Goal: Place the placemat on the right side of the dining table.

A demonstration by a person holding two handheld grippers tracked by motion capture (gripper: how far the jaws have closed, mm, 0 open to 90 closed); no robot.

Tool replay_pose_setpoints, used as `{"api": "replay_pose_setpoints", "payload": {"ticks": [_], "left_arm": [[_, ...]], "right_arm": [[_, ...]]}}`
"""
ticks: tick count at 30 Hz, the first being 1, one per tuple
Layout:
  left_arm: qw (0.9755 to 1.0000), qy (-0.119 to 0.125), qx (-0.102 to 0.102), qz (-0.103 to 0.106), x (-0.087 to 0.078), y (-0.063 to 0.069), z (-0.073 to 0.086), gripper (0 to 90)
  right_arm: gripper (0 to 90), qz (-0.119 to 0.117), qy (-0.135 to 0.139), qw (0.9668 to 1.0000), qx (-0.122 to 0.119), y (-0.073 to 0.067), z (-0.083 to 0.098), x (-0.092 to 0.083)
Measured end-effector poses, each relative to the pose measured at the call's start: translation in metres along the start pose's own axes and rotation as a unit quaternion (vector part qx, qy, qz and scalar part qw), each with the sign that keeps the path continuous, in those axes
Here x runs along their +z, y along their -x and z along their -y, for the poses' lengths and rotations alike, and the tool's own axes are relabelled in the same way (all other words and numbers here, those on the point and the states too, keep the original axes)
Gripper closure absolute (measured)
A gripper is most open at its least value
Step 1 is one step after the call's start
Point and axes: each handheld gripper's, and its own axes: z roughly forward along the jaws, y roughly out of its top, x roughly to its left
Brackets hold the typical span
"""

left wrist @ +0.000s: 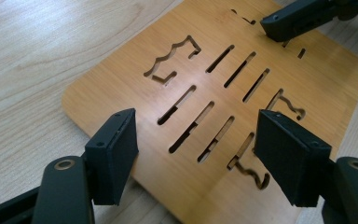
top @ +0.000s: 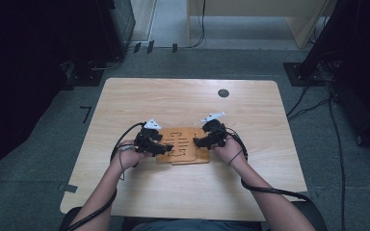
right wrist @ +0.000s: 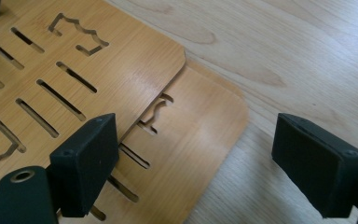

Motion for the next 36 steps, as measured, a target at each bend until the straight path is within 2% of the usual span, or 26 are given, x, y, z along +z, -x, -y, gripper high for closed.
{"api": "replay_pose_setpoints", "payload": {"ticks": [7, 12, 14, 16, 20, 23, 28, 32, 34, 36], "left_arm": [[1.0, 0.001, -0.002, -0.002, -0.001, 0.0, 0.0, 28.7], [1.0, 0.0, -0.001, -0.001, -0.001, -0.001, 0.001, 28.4], [1.0, 0.001, -0.004, -0.001, -0.001, -0.001, 0.001, 28.1], [1.0, -0.001, 0.001, 0.0, 0.0, -0.001, 0.001, 28.0], [1.0, -0.002, -0.001, 0.0, -0.001, -0.001, 0.002, 28.0], [1.0, -0.001, -0.007, 0.0, -0.003, -0.003, 0.002, 28.0], [0.9999, -0.002, -0.011, 0.0, -0.003, -0.003, 0.003, 28.0], [0.9998, -0.013, -0.012, 0.002, 0.0, -0.004, 0.005, 27.8], [0.9999, -0.011, -0.009, 0.003, 0.001, -0.003, 0.006, 27.2], [0.9998, -0.009, -0.015, 0.004, 0.001, -0.003, 0.005, 27.1]], "right_arm": [[14.3, -0.004, -0.002, 1.0, -0.004, -0.003, -0.001, 0.001], [14.5, -0.009, 0.006, 0.9998, -0.017, -0.004, -0.003, -0.002], [14.4, -0.025, 0.011, 0.9992, -0.028, -0.007, -0.004, -0.007], [14.5, -0.025, 0.013, 0.9992, -0.03, -0.007, -0.005, -0.008], [14.4, -0.03, 0.015, 0.999, -0.03, -0.011, -0.009, -0.012], [14.4, -0.022, 0.007, 0.9994, -0.028, -0.013, -0.01, -0.011], [14.4, -0.027, 0.002, 0.9995, -0.016, -0.017, -0.012, -0.011], [14.4, -0.03, 0.002, 0.9995, -0.008, -0.017, -0.013, -0.012], [14.4, -0.035, 0.003, 0.9994, -0.006, -0.018, -0.015, -0.013], [14.4, -0.041, 0.006, 0.9991, -0.002, -0.019, -0.016, -0.014]]}}
